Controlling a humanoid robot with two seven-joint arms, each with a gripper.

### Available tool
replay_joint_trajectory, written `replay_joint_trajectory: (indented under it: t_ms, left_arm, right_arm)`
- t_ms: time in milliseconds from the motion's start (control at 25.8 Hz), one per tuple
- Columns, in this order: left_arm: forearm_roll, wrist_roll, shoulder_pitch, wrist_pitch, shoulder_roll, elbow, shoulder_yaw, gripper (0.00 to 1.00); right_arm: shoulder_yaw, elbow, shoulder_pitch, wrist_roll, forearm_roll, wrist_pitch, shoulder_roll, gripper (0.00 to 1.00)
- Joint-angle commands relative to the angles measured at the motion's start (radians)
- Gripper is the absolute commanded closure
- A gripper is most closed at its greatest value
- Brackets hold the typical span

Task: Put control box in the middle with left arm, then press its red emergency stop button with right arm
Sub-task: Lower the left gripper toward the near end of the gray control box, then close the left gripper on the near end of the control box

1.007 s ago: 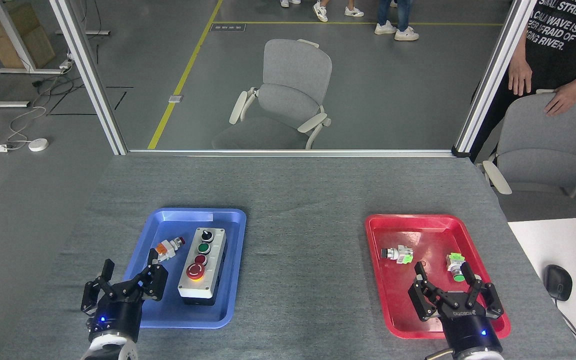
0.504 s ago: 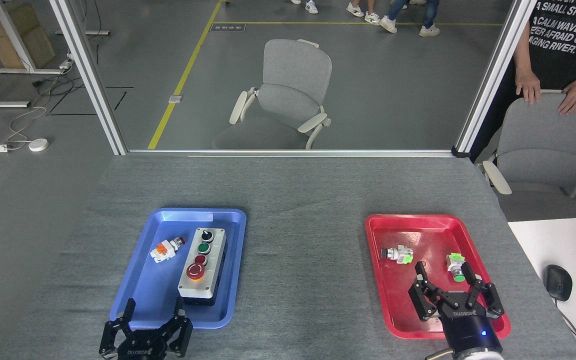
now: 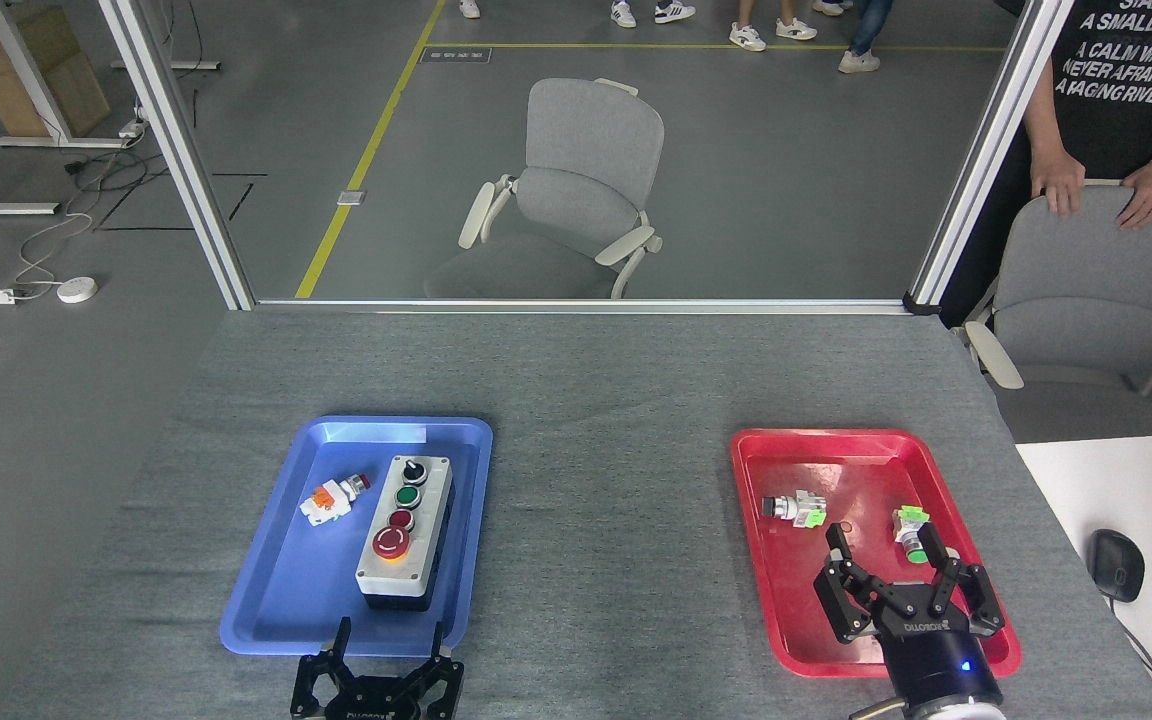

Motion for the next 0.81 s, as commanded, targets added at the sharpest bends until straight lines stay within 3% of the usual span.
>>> replay_joint_trajectory:
  t_ms: [0,775]
  left_arm:
    - [0.002,-0.028,-0.055,0.004,-0.019,0.073,0.002,0.01]
    - [0.039,-0.085,-0.190,0.015,-0.021,0.214,0.057,0.01]
  right_arm:
    - [0.001,0.000,0.000,0.002,0.000,0.002,0.000,0.01]
    - [-0.007,0.002,-0.006,0.006,0.002,-0.008,0.017,0.01]
